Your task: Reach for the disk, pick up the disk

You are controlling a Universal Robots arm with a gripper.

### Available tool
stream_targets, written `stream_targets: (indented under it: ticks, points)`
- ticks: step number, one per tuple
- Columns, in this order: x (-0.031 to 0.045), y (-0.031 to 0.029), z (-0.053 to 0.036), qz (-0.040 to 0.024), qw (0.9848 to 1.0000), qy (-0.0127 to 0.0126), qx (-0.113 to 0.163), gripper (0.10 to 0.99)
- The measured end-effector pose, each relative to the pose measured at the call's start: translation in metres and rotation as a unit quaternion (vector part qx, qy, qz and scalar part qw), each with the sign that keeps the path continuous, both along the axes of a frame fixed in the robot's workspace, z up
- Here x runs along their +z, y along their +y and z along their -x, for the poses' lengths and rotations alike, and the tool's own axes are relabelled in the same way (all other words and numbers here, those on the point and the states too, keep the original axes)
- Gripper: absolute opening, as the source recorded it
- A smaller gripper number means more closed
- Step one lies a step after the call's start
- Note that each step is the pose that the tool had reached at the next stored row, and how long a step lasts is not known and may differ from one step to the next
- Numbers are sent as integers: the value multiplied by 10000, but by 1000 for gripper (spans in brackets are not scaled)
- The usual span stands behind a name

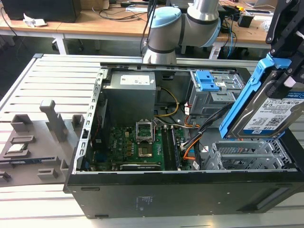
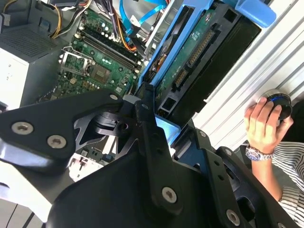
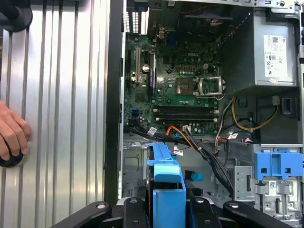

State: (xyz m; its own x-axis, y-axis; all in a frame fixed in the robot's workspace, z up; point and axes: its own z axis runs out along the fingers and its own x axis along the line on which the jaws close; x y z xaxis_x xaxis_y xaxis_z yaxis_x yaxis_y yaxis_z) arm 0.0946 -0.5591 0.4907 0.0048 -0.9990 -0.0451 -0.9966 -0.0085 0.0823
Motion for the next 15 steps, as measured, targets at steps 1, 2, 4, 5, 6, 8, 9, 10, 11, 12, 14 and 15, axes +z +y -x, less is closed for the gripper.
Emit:
stream_targets:
  ticks: [1, 2, 4, 5, 6, 8, 9, 10, 11, 12, 14, 15]
  points:
    - [-13, 0, -1, 0, 10000, 3, 0, 369]
    - [-41, 0, -3, -1, 10000, 11, 0, 369]
    - [-108, 1, -17, 1, 10000, 33, 0, 369]
    - [-137, 0, -40, 0, 10000, 47, 0, 369]
    - [-159, 1, -59, 0, 10000, 59, 0, 369]
    - [-208, 2, -95, 0, 10000, 86, 0, 369]
    - [-228, 3, -119, 0, 10000, 98, 2, 369]
    - [-238, 3, -134, 0, 9999, 104, 4, 369]
    - [-245, 4, -148, 0, 9999, 108, 7, 369]
    - [-258, 5, -166, 0, 9999, 115, 14, 369]
    - [-279, 5, -183, 1, 9999, 125, 24, 369]
    - [-298, 5, -192, 1, 9999, 134, 31, 369]
